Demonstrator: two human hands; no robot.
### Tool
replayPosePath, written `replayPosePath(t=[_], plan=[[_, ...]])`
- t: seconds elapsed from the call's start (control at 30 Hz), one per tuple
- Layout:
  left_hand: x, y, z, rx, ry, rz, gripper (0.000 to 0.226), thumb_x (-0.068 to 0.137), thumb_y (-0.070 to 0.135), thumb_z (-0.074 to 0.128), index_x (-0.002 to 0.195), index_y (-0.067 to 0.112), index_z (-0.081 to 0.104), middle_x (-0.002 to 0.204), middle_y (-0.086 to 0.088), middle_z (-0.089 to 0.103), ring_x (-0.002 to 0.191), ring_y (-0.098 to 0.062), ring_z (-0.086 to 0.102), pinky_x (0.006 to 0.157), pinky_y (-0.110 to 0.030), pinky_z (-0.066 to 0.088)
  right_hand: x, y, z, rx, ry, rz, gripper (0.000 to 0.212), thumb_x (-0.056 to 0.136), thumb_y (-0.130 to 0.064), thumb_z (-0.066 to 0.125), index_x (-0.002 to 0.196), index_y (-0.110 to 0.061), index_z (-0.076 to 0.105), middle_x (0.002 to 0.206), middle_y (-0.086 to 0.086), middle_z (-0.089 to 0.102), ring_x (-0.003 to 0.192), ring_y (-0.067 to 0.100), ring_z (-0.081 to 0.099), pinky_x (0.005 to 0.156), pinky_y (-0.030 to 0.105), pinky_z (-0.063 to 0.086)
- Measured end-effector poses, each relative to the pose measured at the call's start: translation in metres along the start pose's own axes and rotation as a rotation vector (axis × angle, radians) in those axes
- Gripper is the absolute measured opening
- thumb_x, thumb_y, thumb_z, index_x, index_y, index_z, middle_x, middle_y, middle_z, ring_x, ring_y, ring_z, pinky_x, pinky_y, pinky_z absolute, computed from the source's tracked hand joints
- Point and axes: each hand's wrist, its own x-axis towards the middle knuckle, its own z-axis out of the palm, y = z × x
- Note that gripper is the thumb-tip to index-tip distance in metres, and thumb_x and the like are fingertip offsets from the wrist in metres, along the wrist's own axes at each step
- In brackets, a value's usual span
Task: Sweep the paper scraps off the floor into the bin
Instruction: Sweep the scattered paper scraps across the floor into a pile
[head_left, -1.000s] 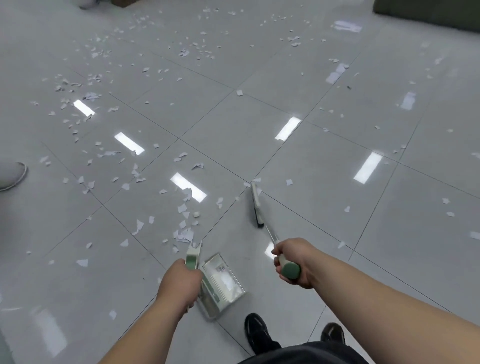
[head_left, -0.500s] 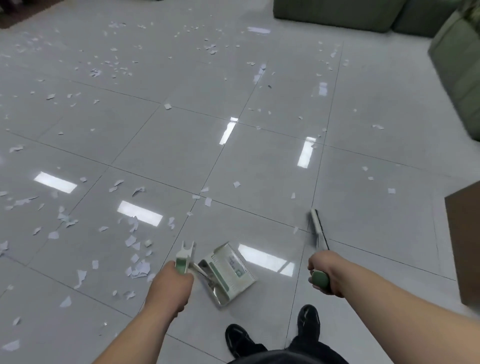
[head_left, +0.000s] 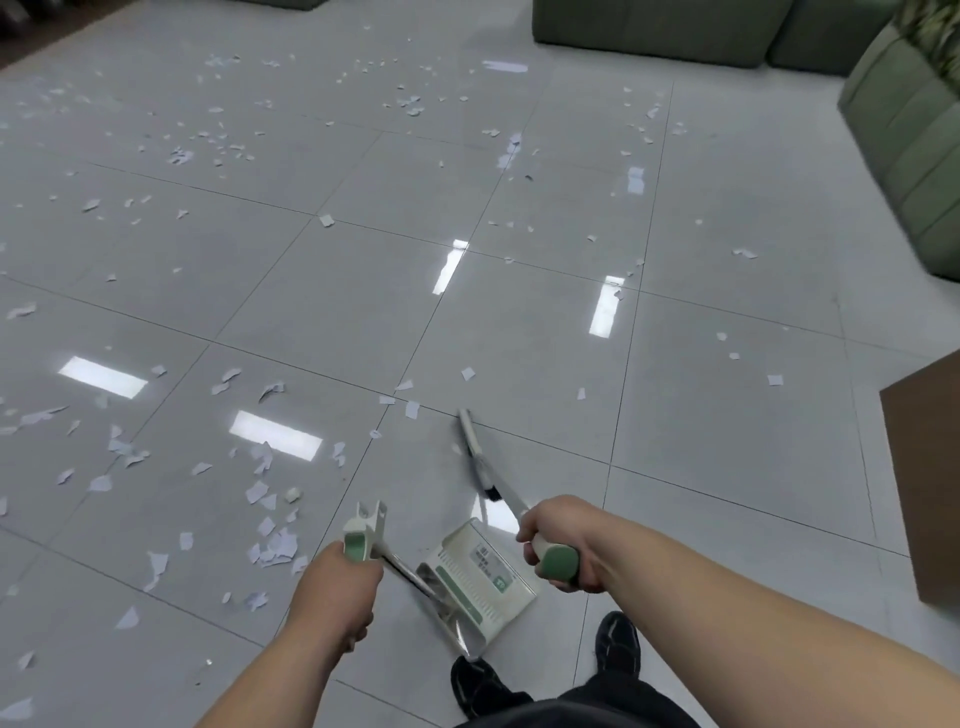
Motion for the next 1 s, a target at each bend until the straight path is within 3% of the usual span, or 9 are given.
replayPosePath(t=[0.3, 0.57, 0.77, 0.83, 1.0], plan=[[0.004, -0.013, -0.011, -0.008, 0.024, -0.029, 0.004, 0.080, 0.009, 0.047, 0.081, 0.012, 0.048, 0.055, -0.007, 0.043, 0.042, -0.023, 0.040, 0.046, -0.024, 0.032, -0.011, -0.025, 0.006, 0.000, -0.031, -0.066, 0.007, 0.088, -0.010, 0.057, 0.092, -0.016, 0.055, 0.060, 0.005, 0.058, 0.038, 0.017, 0.048, 0.038, 0.017, 0.034], [0.014, 0.009, -0.007, 0.030, 0.073, 0.005, 0.010, 0.083, 0.016, 0.047, 0.090, 0.012, 0.054, 0.058, -0.008, 0.052, 0.043, -0.025, 0.046, 0.045, -0.023, 0.035, -0.002, -0.033, -0.048, -0.041, 0.186, -0.109, 0.004, 0.088, -0.007, 0.057, 0.089, -0.010, 0.057, 0.063, 0.006, 0.059, 0.042, 0.019, 0.053, 0.049, 0.020, 0.040], [0.028, 0.041, 0.000, 0.048, 0.091, 0.002, 0.014, 0.086, 0.014, 0.044, 0.094, 0.014, 0.055, 0.061, -0.009, 0.054, 0.046, -0.024, 0.046, 0.047, -0.023, 0.036, 0.035, -0.056, -0.112, -0.118, 0.361, -0.091, 0.011, 0.086, -0.001, 0.054, 0.093, -0.004, 0.061, 0.081, 0.016, 0.063, 0.061, 0.027, 0.060, 0.052, 0.023, 0.047], [0.033, 0.057, 0.002, 0.060, 0.096, 0.006, 0.015, 0.087, 0.014, 0.043, 0.094, 0.015, 0.055, 0.059, -0.008, 0.052, 0.045, -0.024, 0.046, 0.046, -0.022, 0.035, 0.049, -0.071, -0.129, -0.137, 0.378, -0.086, 0.015, 0.086, 0.000, 0.052, 0.099, -0.002, 0.060, 0.087, 0.020, 0.063, 0.068, 0.030, 0.063, 0.054, 0.025, 0.048], [0.054, 0.099, 0.012, 0.054, 0.139, -0.020, 0.011, 0.089, 0.018, 0.044, 0.094, 0.018, 0.054, 0.061, -0.007, 0.052, 0.046, -0.025, 0.046, 0.046, -0.024, 0.038, 0.073, -0.120, -0.148, -0.118, 0.371, -0.054, 0.009, 0.089, 0.004, 0.049, 0.093, -0.003, 0.053, 0.088, 0.021, 0.060, 0.072, 0.033, 0.062, 0.058, 0.030, 0.048]])
